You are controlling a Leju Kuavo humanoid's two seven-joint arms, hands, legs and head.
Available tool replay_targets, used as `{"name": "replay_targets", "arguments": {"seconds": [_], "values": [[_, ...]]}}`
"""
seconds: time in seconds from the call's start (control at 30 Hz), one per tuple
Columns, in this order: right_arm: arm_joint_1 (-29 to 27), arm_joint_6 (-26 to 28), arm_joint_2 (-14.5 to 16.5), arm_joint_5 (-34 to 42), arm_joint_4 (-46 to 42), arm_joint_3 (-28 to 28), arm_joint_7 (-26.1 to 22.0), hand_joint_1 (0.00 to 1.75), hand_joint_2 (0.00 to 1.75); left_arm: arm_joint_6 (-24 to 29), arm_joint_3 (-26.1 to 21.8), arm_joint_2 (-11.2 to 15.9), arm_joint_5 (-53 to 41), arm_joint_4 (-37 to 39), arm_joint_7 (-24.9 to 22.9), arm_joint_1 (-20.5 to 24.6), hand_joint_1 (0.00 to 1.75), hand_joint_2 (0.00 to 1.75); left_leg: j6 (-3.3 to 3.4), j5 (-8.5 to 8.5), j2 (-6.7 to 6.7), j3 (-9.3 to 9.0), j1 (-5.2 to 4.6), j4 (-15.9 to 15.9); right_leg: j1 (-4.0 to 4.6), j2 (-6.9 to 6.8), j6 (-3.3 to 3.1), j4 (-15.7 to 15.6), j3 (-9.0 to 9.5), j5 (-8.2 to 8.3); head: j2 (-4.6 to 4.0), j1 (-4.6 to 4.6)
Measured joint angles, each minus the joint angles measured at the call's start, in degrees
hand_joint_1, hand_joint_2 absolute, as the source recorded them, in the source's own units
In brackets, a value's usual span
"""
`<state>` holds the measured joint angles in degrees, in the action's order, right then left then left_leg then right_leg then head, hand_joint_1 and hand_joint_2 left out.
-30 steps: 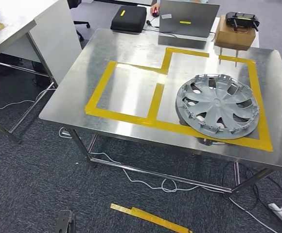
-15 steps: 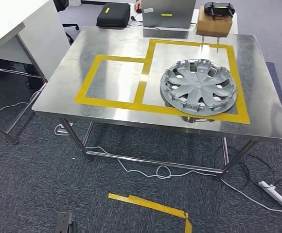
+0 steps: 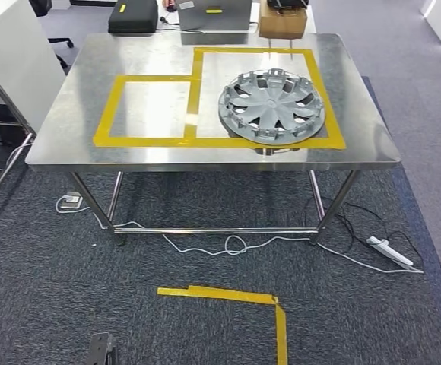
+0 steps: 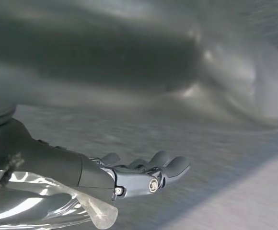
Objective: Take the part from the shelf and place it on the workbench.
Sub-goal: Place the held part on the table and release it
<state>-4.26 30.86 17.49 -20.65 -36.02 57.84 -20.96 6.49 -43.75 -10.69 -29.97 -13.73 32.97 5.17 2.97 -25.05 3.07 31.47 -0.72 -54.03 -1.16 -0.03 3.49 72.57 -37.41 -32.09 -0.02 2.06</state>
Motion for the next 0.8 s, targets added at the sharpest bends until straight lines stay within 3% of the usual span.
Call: {"name": "replay_targets", "arguments": {"seconds": [0.07, 0.13, 0.17, 0.23, 0.27, 0.3, 0.37, 0.4, 0.43, 0.47, 0.5, 0.57, 0.63, 0.67, 0.73, 0.8], "values": [[1.12, -1.16, -0.64, -1.77, 3.64, 0.66, 0.53, 0.00, 0.00, 0.04, -0.09, -0.01, -0.30, -0.01, 0.07, 0.12, 0.00, 0.00, -0.51, 0.92, 0.81, 1.91, -0.03, -0.99, -0.09, -0.89, -0.01, -7.00, 6.72, 1.94, 0.00, -0.03], [2.34, -2.84, -1.24, -3.96, 7.12, 0.84, 0.79, 0.00, 0.00, 0.17, -0.25, -0.02, -0.60, -0.02, 0.27, 0.32, 0.00, 0.00, -1.17, 1.86, 1.30, 3.50, -0.17, -2.33, -0.03, -1.48, -0.41, -15.46, 12.79, 0.33, 0.00, 0.03], [2.80, -3.64, -1.49, -4.80, 8.74, 0.92, 0.86, 0.00, 0.00, 0.25, -0.34, -0.03, -0.71, -0.02, 0.38, 0.43, 0.00, 0.00, -1.47, 2.40, 1.50, 4.06, -0.21, -2.75, 0.06, -1.51, -0.72, -17.75, 14.06, -0.50, -0.01, 0.05], [3.18, -4.61, -1.85, -5.60, 11.23, 1.15, 0.90, 0.00, 0.00, 0.36, -0.51, -0.03, -0.82, -0.02, 0.50, 0.47, 0.00, 0.00, -2.10, 3.10, 1.35, 4.79, -0.04, -3.15, 0.10, -1.53, -1.66, -18.69, 13.32, -0.38, -0.01, 0.02], [3.24, -5.00, -1.97, -5.86, 12.22, 1.29, 0.93, 0.00, 0.00, 0.40, -0.56, -0.02, -0.87, -0.02, 0.50, 0.30, 0.00, 0.00, -2.51, 2.02, 0.59, 5.07, 0.13, -3.70, 0.07, -1.59, -2.20, -18.66, 12.75, 0.15, -0.01, -0.02], [3.32, -5.51, -2.09, -6.26, 13.07, 1.38, 0.95, 0.00, 0.00, 0.45, -0.64, -0.02, -0.97, -0.02, 0.50, 0.09, 0.00, 0.00, -2.94, -0.10, -0.37, 5.44, 0.30, -5.14, 0.01, -1.62, -2.75, -18.68, 12.11, 0.79, -0.01, -0.01], [3.64, -6.87, -2.32, -7.35, 14.45, 1.44, 0.98, 0.00, 0.00, 0.53, -0.85, -0.01, -1.19, -0.02, 0.50, -0.20, 0.00, 0.00, -3.59, -6.40, -2.06, 6.43, 0.57, -11.12, 0.03, -1.46, -3.39, -18.60, 10.55, 2.16, -0.01, 0.07], [3.81, -7.56, -2.47, -7.87, 15.04, 1.43, 0.95, 0.00, 0.00, 0.55, -0.94, 0.00, -1.29, -0.02, 0.50, -0.23, 0.00, 0.00, -3.75, -8.68, -2.35, 6.81, 0.63, -14.74, 0.07, -1.35, -3.50, -18.49, 9.80, 2.85, -0.01, 0.10], [3.98, -8.15, -2.62, -8.25, 15.57, 1.42, 0.89, 0.00, 0.00, 0.56, -1.00, 0.02, -1.34, -0.02, 0.50, -0.22, 0.00, 0.00, -3.83, -9.61, -2.48, 6.77, 0.67, -17.60, 0.12, -1.24, -3.51, -18.28, 8.93, 3.54, -0.01, 0.10], [4.11, -8.71, -2.78, -8.58, 16.09, 1.41, 0.76, 0.00, 0.00, 0.58, -1.03, 0.03, -1.38, -0.02, 0.51, -0.22, 0.00, 0.00, -3.82, -9.10, -2.53, 6.08, 0.69, -18.93, 0.16, -1.16, -3.45, -17.98, 7.95, 4.21, -0.01, 0.11], [4.19, -9.19, -2.91, -8.90, 16.50, 1.39, 0.60, 0.00, 0.00, 0.62, -1.04, 0.04, -1.42, -0.02, 0.54, -0.23, 0.00, 0.00, -3.71, -7.56, -2.57, 4.51, 0.70, -18.09, 0.18, -1.08, -3.36, -17.64, 6.99, 4.81, -0.02, 0.10], [4.29, -10.05, -3.08, -9.62, 17.17, 1.22, 0.19, 0.00, 0.00, 0.68, -1.13, 0.06, -1.44, -0.02, 0.73, -0.23, 0.00, 0.00, -3.22, -4.82, -2.90, -0.85, 0.69, -11.21, 0.23, -0.91, -3.05, -17.05, 5.11, 5.88, -0.01, 0.12], [4.41, -10.62, -3.17, -10.44, 17.64, 0.96, -0.24, 0.00, 0.00, 0.73, -1.30, 0.10, -1.44, -0.02, 1.02, -0.28, 0.00, 0.00, -2.58, -4.93, -3.40, -5.59, 0.55, -3.44, 0.36, -0.79, -2.47, -16.73, 3.97, 6.93, 0.00, 0.07], [4.46, -10.84, -3.24, -10.89, 17.87, 0.81, -0.43, 0.00, 0.00, 0.75, -1.40, 0.12, -1.44, -0.02, 1.16, -0.34, 0.00, 0.00, -2.32, -5.37, -3.58, -6.56, 0.44, -1.39, 0.40, -0.78, -2.08, -16.73, 3.55, 7.50, -0.01, 0.06], [4.48, -11.12, -3.43, -11.77, 18.30, 0.58, -0.60, 0.00, 0.00, 0.86, -1.59, 0.11, -1.44, -0.02, 1.38, -0.55, 0.00, 0.00, -1.76, -5.09, -3.43, -6.15, 0.46, -0.37, 0.37, -0.66, -1.25, -16.80, 2.80, 8.38, -0.01, 0.06], [4.44, -11.27, -3.67, -12.74, 18.70, 0.41, -0.59, 0.00, 0.00, 1.05, -1.85, 0.08, -1.44, -0.02, 1.51, -0.75, 0.00, 0.00, -0.92, -4.03, -3.11, -5.06, 0.62, -0.10, 0.37, -0.39, -0.68, -15.13, 1.49, 6.28, -0.01, -0.12]]}}
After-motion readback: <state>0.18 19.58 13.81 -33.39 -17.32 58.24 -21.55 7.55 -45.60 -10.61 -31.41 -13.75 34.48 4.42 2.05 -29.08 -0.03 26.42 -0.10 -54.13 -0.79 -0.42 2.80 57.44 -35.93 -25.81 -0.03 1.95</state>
